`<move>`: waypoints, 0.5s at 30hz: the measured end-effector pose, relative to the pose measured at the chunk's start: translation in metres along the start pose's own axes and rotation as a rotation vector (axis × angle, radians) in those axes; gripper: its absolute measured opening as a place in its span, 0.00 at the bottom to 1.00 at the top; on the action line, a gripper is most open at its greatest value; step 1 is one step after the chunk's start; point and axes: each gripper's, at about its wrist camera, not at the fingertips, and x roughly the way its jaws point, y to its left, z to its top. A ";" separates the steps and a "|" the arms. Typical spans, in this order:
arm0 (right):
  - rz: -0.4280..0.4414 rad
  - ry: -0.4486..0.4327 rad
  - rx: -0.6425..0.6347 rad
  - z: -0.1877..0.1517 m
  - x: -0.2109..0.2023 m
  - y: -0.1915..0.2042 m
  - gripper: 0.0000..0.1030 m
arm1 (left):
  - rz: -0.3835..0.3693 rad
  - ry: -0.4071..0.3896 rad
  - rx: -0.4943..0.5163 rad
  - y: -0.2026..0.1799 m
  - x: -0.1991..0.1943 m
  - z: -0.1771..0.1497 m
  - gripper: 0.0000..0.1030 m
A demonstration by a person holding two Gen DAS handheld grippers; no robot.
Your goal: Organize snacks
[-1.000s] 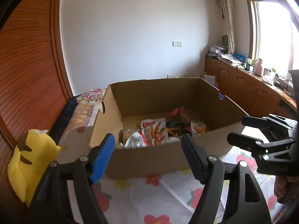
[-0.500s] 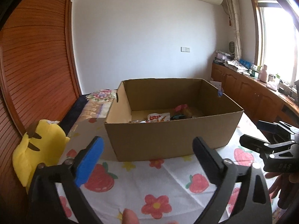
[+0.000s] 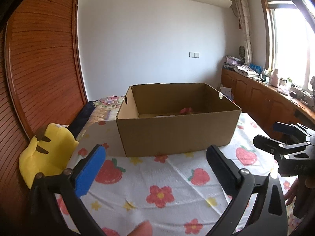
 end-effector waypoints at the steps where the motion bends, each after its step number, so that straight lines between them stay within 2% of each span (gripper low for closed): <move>1: -0.003 -0.002 -0.001 -0.001 -0.004 0.001 0.99 | -0.003 -0.005 0.000 -0.002 -0.006 -0.002 1.00; 15: -0.040 -0.069 -0.012 -0.040 -0.086 0.015 1.00 | -0.027 -0.054 -0.010 -0.016 -0.088 -0.036 1.00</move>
